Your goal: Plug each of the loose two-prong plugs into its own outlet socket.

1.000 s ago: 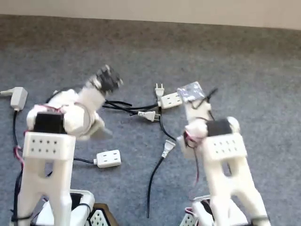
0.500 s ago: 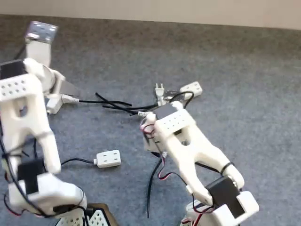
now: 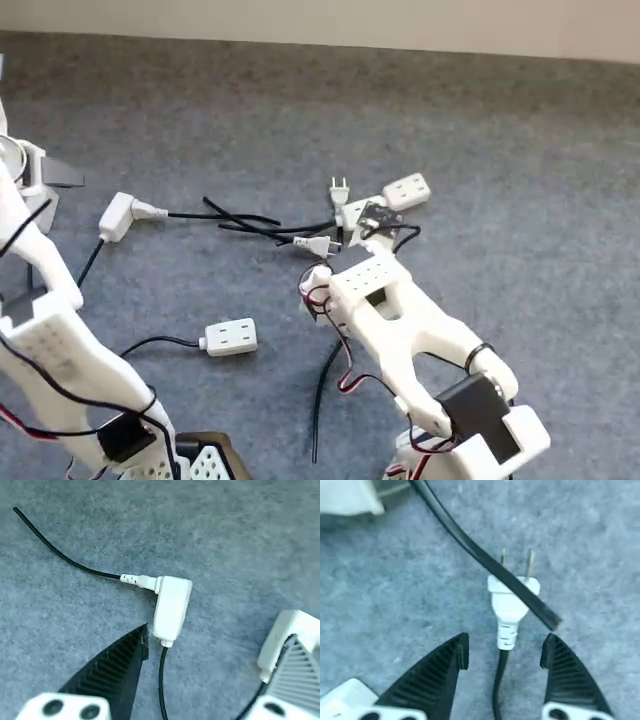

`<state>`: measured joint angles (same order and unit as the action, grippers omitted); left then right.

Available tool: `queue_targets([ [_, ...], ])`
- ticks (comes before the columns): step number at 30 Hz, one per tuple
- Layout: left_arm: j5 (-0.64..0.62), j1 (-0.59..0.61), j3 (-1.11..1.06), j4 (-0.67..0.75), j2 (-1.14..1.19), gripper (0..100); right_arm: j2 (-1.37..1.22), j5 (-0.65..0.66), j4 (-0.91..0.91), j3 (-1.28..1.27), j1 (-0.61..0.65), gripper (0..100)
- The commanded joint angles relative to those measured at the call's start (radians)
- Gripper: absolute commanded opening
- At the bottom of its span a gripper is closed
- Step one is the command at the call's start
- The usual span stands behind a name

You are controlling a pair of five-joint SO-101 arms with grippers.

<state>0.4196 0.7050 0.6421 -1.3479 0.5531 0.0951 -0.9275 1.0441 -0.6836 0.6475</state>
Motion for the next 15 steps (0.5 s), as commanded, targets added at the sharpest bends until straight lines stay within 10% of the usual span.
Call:
queue_targets([
  [1, -0.002, 0.013, 0.153, 0.005, 0.104, 39, 0.015, -0.014, -0.005, -0.002, -0.025, 22.4],
  [15, -0.002, 0.027, 0.450, -0.175, 0.243, 39, 0.005, -0.012, -0.048, -0.010, -0.019, 7.7],
])
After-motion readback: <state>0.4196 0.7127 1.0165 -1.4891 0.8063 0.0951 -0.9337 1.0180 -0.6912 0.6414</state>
